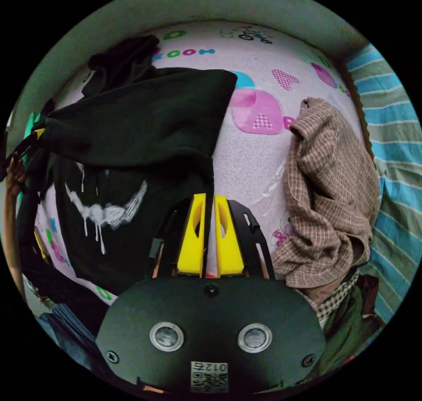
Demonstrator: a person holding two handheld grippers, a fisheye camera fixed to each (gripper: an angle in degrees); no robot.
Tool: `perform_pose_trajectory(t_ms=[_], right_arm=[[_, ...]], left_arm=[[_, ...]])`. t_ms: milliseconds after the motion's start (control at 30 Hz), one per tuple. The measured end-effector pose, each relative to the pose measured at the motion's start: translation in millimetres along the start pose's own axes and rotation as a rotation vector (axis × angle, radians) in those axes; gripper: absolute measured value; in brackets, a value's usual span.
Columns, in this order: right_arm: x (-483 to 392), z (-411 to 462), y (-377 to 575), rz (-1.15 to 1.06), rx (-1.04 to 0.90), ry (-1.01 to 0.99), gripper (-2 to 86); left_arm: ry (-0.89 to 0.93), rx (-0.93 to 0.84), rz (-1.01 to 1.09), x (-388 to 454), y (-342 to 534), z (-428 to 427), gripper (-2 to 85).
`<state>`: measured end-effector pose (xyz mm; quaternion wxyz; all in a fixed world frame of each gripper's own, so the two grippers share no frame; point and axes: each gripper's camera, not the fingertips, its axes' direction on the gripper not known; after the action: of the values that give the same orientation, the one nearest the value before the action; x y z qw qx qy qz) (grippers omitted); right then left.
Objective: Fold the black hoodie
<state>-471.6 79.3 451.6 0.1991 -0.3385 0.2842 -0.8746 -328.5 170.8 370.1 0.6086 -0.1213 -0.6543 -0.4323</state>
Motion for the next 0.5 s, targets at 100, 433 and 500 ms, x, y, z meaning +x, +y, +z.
perform_pose_trajectory(t_ms=[100, 433, 500], right_arm=[[-17, -2, -26, -0.012, 0.032, 0.004, 5.4], [-100, -13, -105, -0.330, 0.078, 0.304, 4.9], [-110, -18, -117, -0.374, 0.059, 0.307, 1.9]], left_arm=[[0.029, -0.008, -0.006, -17, -7, 2, 2.9], [0.050, -0.067, -0.016, -52, -38, 9, 2.8], [0.067, -0.062, -0.006, -53, -45, 4, 2.7]])
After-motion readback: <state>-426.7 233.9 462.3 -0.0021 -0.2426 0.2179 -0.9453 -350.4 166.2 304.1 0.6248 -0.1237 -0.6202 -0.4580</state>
